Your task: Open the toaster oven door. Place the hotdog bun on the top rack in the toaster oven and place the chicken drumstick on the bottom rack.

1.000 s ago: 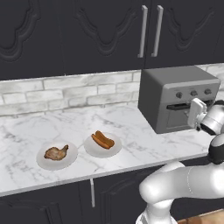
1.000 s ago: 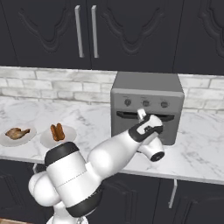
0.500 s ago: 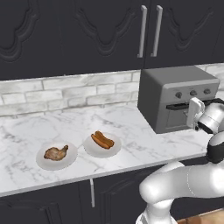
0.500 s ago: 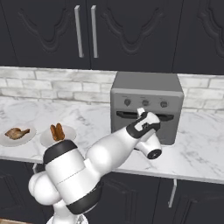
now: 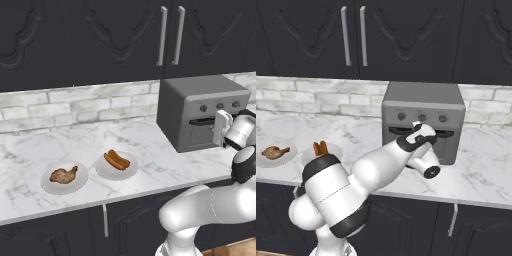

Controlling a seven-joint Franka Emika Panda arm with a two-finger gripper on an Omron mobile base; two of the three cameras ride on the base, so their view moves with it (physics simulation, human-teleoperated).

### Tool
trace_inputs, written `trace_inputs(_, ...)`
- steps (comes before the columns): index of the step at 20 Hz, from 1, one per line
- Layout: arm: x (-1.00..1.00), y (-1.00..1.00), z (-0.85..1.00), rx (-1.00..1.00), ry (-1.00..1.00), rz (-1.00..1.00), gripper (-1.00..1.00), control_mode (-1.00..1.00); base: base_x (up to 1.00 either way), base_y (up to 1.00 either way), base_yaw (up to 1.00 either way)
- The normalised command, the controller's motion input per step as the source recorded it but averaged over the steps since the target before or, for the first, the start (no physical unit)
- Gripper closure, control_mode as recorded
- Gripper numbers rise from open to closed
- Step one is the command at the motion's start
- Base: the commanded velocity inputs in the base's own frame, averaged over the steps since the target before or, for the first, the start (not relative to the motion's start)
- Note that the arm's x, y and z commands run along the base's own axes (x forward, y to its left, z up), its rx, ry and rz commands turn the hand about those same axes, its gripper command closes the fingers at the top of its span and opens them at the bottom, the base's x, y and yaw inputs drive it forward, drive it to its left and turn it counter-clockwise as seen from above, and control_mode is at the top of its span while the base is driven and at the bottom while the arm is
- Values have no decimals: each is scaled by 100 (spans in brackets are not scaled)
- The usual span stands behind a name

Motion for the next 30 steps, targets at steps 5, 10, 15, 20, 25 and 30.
trace_inputs(5, 25, 6, 0, -3, 0, 5, 100, -100, 0, 0, 0)
trace_inputs(10, 14, 5, 2, -9, 6, 3, 100, -100, 0, 0, 0)
trace_inputs(15, 8, 7, 3, -9, 3, 0, 100, -100, 0, 0, 0)
trace_inputs(20, 8, 4, 5, -7, 5, 0, 100, -100, 0, 0, 0)
trace_inputs(25, 5, 7, 0, -6, 0, 0, 100, -100, 0, 0, 0)
trace_inputs(30, 0, 0, 0, 0, 0, 0, 100, -100, 0, 0, 0)
